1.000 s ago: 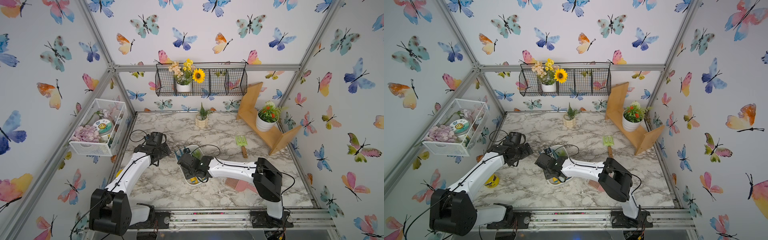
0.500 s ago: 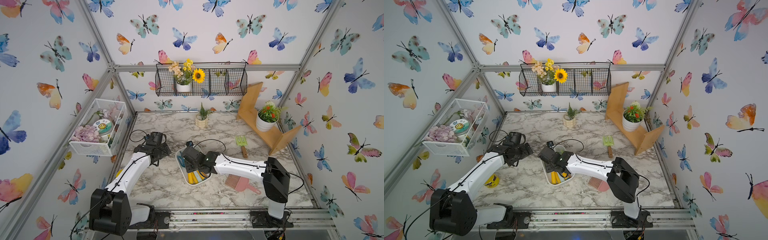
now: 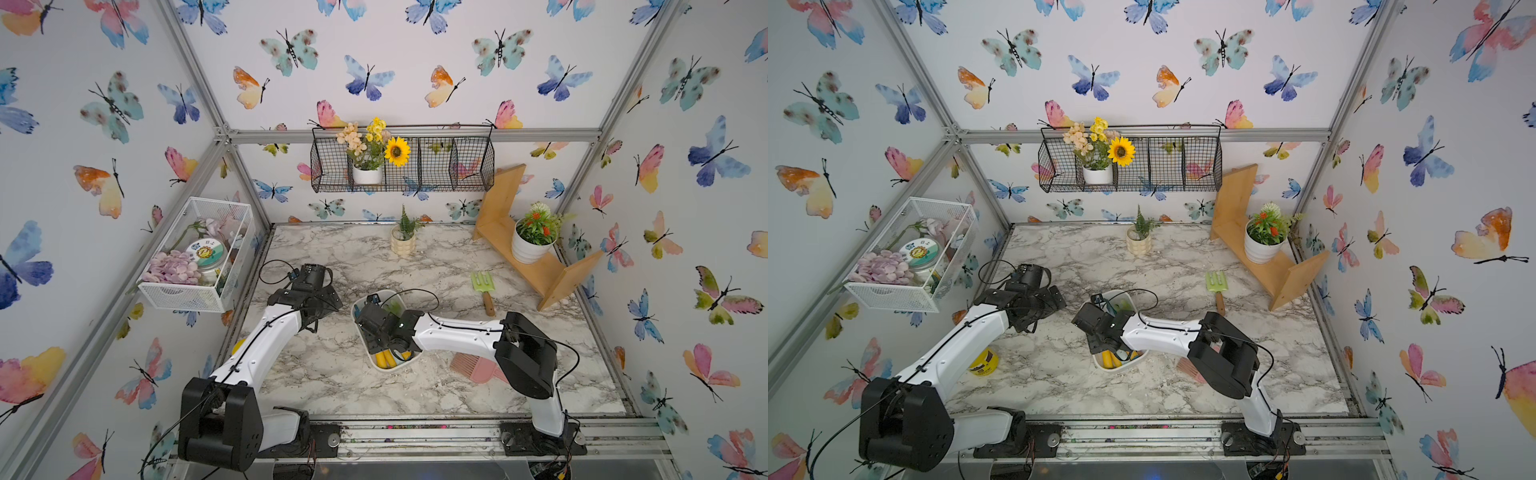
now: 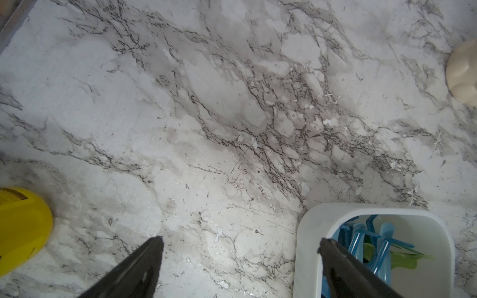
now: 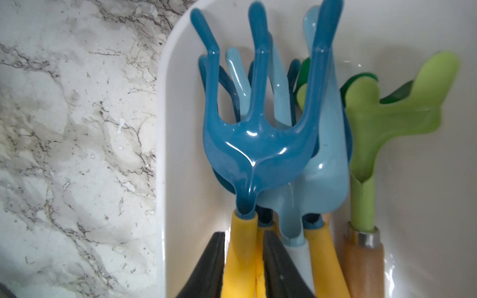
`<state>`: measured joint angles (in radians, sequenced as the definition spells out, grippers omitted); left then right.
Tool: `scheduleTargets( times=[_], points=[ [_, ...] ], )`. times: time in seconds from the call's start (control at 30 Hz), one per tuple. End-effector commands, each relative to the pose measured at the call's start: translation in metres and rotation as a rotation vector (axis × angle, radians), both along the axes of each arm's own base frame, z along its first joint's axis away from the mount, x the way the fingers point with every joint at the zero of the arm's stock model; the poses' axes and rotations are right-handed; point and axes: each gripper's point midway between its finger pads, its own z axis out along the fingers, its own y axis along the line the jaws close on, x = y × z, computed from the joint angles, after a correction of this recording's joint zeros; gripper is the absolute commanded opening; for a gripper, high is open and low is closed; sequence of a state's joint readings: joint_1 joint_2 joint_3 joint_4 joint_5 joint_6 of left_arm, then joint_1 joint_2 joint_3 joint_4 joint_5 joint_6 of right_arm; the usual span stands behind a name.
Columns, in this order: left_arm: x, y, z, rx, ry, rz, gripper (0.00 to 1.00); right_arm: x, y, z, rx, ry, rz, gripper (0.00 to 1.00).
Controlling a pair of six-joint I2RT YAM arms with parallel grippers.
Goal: Take the hand rake out of the storage box
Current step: Pick up the rake from the storage box.
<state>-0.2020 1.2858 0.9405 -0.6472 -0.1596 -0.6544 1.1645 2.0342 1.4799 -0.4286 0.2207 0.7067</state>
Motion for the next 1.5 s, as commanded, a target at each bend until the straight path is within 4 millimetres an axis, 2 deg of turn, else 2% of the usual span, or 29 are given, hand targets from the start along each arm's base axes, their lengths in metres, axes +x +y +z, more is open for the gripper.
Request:
scheduleTargets(
  times=[0.0, 0.13, 0.2, 0.3, 0.57, 0.7, 0.9, 1.13, 1.27, 1.47],
  points=[
    [0.003, 0.003, 0.007, 0.004, -0.021, 0.004, 0.99, 0.0, 0.001, -0.016, -0.013, 0.021, -0.013, 0.35],
    [0.002, 0.002, 0.005, 0.003, -0.017, 0.002, 0.99, 0.001, 0.003, -0.023, -0.023, 0.02, -0.015, 0.36],
    [0.002, 0.002, 0.005, 0.002, -0.017, 0.001, 0.99, 0.014, -0.001, -0.026, -0.026, 0.022, -0.041, 0.36],
    [0.003, 0.002, 0.005, 0.004, -0.018, 0.0, 0.99, 0.014, -0.002, -0.029, -0.034, 0.022, -0.046, 0.32],
    [0.007, 0.001, 0.01, 0.007, -0.022, -0.004, 0.99, 0.017, -0.003, -0.015, -0.007, 0.005, -0.062, 0.22],
    [0.007, 0.002, 0.012, 0.011, -0.023, -0.005, 0.99, 0.019, 0.0, 0.0, 0.027, -0.01, -0.07, 0.19],
    [0.008, 0.003, 0.013, 0.017, -0.022, -0.008, 0.99, 0.026, 0.002, 0.036, 0.083, -0.06, -0.079, 0.17],
    [0.011, 0.002, 0.015, 0.016, -0.022, -0.011, 0.99, 0.038, -0.009, 0.069, 0.13, -0.089, -0.089, 0.16],
    [0.012, 0.003, 0.016, 0.029, -0.021, -0.018, 0.99, 0.058, -0.034, 0.084, 0.123, -0.102, -0.102, 0.16],
    [0.01, 0.006, 0.016, 0.056, -0.018, -0.031, 0.99, 0.108, -0.109, 0.086, 0.075, -0.071, -0.143, 0.16]
  ],
)
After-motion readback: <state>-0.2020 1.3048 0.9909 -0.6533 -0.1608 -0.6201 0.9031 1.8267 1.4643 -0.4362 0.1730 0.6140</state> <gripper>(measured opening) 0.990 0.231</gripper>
